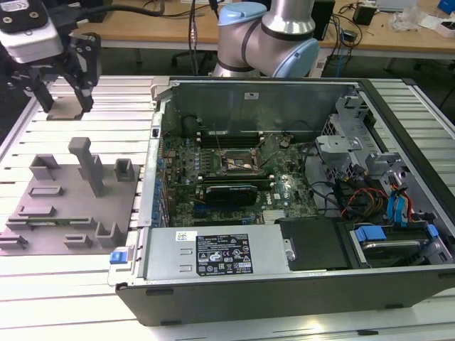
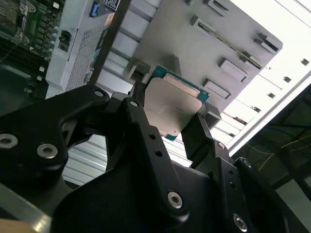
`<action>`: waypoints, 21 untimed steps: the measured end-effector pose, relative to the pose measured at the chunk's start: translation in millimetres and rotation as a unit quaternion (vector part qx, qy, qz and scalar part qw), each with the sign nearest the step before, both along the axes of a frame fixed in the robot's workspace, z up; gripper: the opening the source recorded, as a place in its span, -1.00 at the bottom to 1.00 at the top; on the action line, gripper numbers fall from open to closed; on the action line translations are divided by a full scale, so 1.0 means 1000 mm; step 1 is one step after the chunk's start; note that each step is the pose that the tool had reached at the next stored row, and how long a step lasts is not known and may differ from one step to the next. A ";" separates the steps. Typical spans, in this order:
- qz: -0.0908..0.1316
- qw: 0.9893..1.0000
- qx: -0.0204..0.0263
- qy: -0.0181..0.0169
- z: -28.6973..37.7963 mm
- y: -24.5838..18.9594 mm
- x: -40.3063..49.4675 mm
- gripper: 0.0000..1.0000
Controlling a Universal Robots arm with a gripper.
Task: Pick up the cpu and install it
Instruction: 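Pick up the cpu and move it towards the insertion slot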
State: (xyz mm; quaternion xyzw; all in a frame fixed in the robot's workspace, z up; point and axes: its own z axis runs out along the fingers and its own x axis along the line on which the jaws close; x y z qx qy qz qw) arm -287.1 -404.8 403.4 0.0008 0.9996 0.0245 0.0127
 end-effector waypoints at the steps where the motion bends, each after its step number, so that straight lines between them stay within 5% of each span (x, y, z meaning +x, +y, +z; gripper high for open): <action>1: 0.000 1.000 0.000 0.000 0.0000 0.0000 0.0056 0.09; 5: 0.000 1.000 0.000 0.000 0.0000 0.0000 0.0221 0.09; 9: 0.000 1.000 0.000 0.001 0.0000 0.0000 0.0546 0.09; 21: 0.000 1.000 0.000 0.002 0.0000 0.0000 0.1045 0.09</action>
